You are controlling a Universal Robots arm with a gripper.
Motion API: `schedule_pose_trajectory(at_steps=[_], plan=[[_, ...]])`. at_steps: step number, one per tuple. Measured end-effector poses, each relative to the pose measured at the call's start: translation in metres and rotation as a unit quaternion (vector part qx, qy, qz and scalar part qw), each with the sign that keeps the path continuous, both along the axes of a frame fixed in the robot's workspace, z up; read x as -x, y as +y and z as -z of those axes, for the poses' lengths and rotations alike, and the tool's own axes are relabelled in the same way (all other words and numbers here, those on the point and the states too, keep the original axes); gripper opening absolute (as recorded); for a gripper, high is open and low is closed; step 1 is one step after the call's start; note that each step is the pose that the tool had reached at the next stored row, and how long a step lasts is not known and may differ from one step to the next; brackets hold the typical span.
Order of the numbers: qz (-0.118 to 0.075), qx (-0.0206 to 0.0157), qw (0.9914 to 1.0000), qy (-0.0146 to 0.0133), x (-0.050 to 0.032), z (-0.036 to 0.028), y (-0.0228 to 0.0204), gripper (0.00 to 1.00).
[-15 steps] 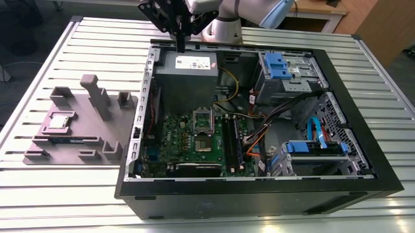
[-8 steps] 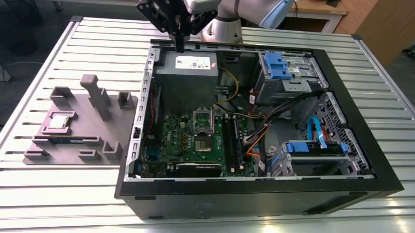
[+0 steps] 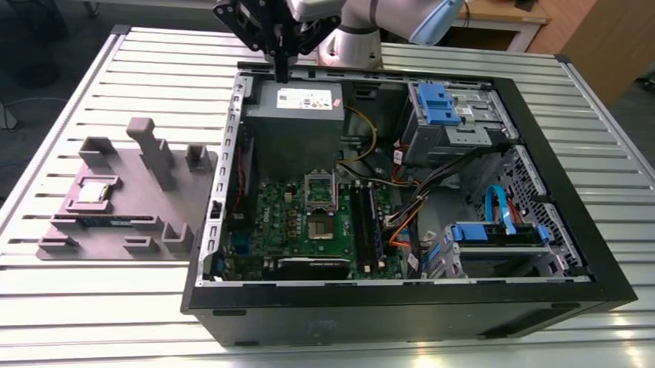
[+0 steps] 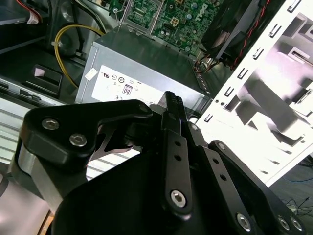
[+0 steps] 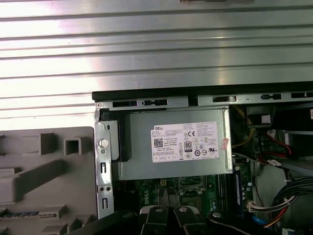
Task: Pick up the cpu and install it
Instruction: 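Reach for the cpu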
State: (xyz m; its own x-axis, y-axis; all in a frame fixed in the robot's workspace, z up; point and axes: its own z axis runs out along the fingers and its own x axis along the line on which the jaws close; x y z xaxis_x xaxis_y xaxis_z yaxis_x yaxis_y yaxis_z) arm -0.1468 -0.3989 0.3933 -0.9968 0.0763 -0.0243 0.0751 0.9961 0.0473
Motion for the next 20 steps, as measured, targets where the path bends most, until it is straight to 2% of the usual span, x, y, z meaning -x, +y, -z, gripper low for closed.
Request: schedule_pose_trajectory(at_steps=[20], plan=[[0.0,0.0,1.0,0.0,0.0151,0.0,0.0,0.11]])
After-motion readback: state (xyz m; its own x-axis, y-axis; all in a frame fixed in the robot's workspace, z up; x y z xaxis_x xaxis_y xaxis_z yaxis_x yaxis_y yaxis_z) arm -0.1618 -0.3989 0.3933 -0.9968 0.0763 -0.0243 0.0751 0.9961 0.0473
